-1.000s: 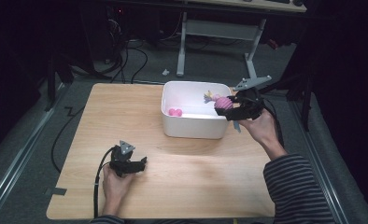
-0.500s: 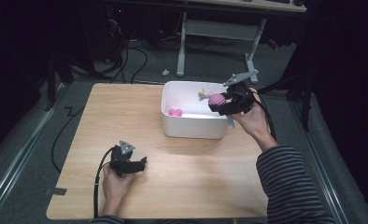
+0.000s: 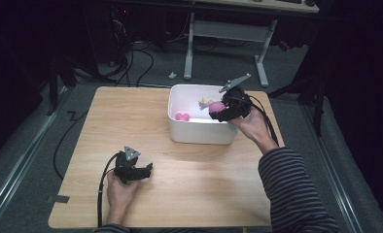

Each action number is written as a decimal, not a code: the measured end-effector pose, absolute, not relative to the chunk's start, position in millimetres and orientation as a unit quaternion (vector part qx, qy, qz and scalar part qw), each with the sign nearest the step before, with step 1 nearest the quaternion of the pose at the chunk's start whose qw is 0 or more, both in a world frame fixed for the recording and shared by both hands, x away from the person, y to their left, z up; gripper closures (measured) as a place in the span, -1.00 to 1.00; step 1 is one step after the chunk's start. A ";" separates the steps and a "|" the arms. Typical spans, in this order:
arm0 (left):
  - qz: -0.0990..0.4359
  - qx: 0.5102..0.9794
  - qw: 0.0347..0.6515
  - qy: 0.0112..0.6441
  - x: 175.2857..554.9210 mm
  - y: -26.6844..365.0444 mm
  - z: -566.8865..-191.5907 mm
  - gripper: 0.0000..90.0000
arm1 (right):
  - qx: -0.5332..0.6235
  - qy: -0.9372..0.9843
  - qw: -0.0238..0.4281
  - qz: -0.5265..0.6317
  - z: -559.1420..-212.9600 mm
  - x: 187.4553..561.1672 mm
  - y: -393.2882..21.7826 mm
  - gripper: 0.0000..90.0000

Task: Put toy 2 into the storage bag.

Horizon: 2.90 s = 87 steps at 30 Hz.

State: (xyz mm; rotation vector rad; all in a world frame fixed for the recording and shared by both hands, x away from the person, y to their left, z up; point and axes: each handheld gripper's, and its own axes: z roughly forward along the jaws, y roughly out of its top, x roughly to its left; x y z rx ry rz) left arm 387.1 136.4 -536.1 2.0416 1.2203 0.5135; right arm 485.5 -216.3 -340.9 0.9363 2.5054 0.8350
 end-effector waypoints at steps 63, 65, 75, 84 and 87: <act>0.198 0.786 0.347 0.471 387.1 136.5 -536.1 -0.57 | 0.397 0.810 0.192 0.387 -334.3 434.3 -284.0 -0.18; 0.198 0.786 0.347 0.471 387.2 136.6 -536.1 -0.57 | 0.402 0.806 0.195 0.387 -334.3 430.1 -288.9 -0.17; 0.198 0.786 0.348 0.471 387.1 136.6 -536.1 -0.56 | 0.431 0.783 0.202 0.401 -343.6 397.0 -323.6 -0.14; 0.199 0.785 0.348 0.472 387.1 136.6 -536.2 -0.56 | 0.454 0.765 0.215 0.403 -362.1 368.2 -347.3 -0.13; 0.198 0.786 0.348 0.472 387.1 136.6 -536.1 -0.56 | 0.456 0.762 0.225 0.401 -369.0 359.7 -350.5 -0.12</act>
